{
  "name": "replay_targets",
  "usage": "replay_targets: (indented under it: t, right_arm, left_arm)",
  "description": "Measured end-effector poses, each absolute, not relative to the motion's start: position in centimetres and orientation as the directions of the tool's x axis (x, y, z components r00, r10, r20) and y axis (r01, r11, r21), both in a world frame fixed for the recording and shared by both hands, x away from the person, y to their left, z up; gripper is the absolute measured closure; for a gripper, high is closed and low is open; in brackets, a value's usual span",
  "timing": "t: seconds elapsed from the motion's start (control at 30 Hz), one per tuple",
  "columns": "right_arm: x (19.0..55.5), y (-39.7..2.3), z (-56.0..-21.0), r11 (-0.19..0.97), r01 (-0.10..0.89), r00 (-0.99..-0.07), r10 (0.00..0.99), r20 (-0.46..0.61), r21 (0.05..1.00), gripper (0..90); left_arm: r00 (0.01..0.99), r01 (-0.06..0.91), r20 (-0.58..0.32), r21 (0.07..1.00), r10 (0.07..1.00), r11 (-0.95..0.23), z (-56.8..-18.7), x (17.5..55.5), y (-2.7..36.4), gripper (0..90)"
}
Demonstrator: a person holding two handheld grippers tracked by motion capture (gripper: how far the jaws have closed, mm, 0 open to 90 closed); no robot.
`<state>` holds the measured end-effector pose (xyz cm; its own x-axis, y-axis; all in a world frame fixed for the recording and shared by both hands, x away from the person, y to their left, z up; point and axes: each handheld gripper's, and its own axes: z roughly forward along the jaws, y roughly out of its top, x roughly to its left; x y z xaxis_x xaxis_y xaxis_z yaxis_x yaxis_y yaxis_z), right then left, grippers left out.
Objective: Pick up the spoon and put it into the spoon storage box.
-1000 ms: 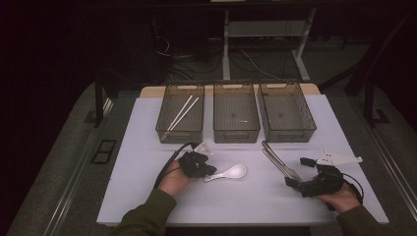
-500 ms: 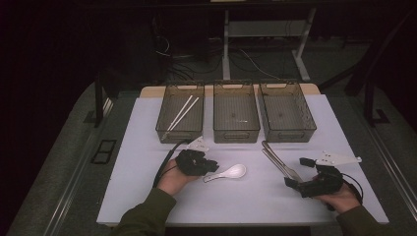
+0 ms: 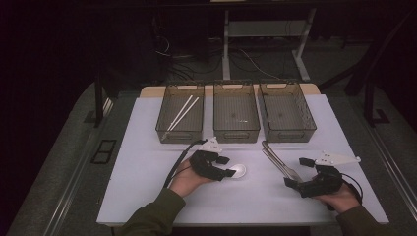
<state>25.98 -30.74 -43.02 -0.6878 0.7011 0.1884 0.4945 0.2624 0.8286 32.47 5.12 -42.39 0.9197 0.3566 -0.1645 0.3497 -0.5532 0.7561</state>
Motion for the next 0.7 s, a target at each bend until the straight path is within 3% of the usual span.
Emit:
replay_targets:
  t: [0.7]
  right_arm:
    - [26.0,-30.8,-43.0,0.26,0.497,-0.685,0.703,0.191,0.828,0.4]
  left_arm:
    - [0.915,0.361,-0.148,0.716,0.375,-0.598,-44.2,33.0,3.4,47.7]
